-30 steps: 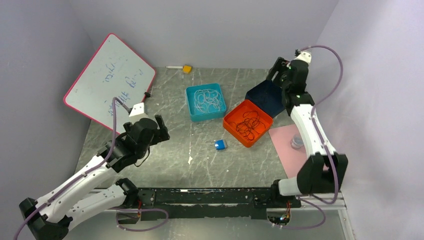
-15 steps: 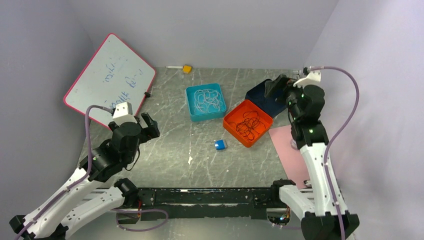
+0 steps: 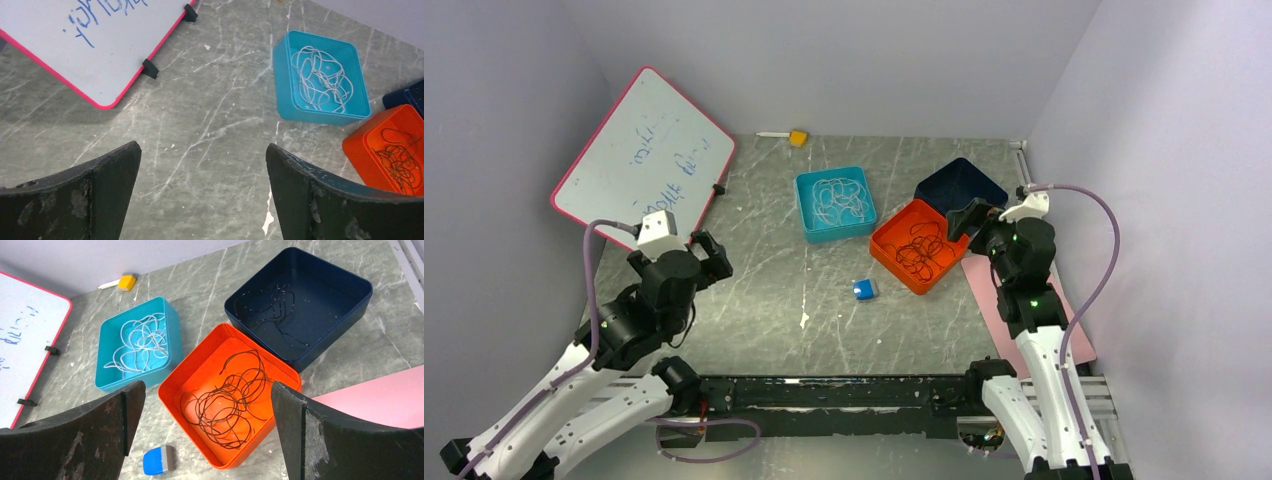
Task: Untangle the cables
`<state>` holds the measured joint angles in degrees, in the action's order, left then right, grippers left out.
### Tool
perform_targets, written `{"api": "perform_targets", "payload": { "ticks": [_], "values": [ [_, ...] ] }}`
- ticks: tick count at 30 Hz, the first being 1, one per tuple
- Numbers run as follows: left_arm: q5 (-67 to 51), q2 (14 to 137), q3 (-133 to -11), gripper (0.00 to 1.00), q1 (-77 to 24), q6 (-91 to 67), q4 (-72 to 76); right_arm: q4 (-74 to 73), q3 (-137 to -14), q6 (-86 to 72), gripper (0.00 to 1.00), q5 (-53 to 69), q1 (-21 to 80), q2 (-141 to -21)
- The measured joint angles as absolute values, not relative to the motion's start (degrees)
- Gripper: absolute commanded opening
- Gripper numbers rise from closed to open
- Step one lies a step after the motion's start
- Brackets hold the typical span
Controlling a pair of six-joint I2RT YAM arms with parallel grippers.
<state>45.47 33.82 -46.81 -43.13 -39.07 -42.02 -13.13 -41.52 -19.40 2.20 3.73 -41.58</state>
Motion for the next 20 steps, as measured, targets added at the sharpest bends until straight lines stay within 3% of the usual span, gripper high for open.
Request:
{"api": "perform_targets", "payload": {
  "ticks": [20],
  "values": [
    [48.9, 31.7, -46.3, 0.99, -43.1, -41.1, -45.7, -12.3, -36.6, -20.1, 1.0, 5.7, 3.7, -38.5]
  ]
}}
